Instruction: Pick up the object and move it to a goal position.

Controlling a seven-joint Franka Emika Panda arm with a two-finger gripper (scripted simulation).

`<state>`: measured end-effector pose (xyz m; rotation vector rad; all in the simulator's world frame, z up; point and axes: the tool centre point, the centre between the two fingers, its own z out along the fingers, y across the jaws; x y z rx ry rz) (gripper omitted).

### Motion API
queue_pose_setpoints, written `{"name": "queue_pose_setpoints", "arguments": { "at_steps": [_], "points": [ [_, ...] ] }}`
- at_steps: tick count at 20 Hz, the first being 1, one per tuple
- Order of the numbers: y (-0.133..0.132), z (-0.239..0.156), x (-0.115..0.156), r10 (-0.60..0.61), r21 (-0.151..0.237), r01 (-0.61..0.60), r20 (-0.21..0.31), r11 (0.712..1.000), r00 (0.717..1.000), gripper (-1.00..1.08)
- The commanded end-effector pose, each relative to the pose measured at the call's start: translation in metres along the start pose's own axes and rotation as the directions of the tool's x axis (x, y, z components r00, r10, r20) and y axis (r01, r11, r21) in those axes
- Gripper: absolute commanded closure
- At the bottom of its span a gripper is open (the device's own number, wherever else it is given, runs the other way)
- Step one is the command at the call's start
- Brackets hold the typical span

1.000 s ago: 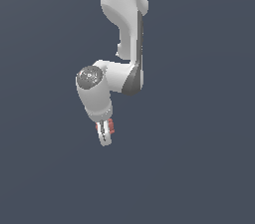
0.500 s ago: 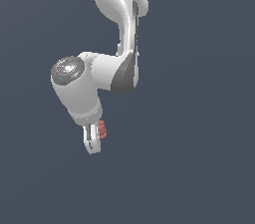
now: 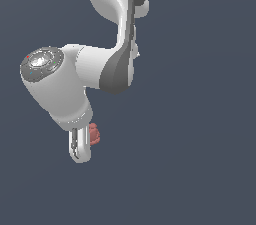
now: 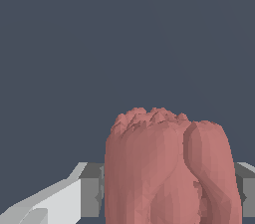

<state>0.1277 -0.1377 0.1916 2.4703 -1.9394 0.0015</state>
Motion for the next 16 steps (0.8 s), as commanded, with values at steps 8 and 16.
{"name": "queue_pose_setpoints", "arguments": {
  "at_steps": [8, 16],
  "points": [
    [-0.013, -0.018, 0.011, 0.0, 0.0, 0.0, 0.001, 1.0, 1.0, 1.08],
    [-0.016, -0.021, 0.013, 0.0, 0.0, 0.0, 0.001, 1.0, 1.0, 1.08]
  ]
}}
